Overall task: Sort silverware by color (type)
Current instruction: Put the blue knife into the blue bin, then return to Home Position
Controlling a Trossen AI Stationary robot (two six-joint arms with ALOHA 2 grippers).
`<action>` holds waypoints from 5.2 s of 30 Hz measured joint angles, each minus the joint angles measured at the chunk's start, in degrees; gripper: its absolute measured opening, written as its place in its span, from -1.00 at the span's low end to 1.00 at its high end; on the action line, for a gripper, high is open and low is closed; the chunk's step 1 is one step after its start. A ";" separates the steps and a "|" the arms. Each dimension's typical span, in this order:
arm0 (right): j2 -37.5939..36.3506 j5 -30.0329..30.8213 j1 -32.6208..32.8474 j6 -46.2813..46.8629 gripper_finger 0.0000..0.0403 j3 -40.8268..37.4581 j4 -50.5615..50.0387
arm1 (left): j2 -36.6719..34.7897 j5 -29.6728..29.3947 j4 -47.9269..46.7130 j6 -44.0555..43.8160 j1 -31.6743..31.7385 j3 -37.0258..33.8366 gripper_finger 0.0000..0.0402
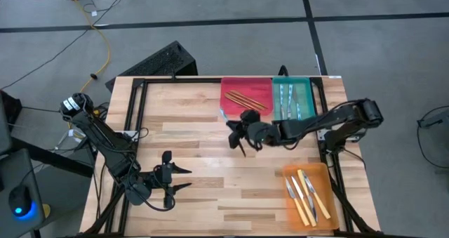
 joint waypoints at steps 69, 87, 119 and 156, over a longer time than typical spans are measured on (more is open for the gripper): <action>-4.45 13.53 -38.15 9.83 -0.82 -0.11 -58.03 | 0.01 -0.46 -3.20 1.15 0.02 0.00 -0.14; 4.90 4.45 -45.74 -1.19 -0.81 -0.15 -50.72 | 0.02 -0.48 -4.61 1.26 0.06 0.00 -0.14; -4.07 -12.22 -39.72 -21.82 -0.21 11.80 -40.26 | -23.39 -5.64 -2.96 10.68 1.60 -7.78 -0.14; 0.90 -30.29 23.49 -49.39 -0.21 0.83 40.01 | -50.12 5.60 19.50 13.45 1.60 -33.40 -0.14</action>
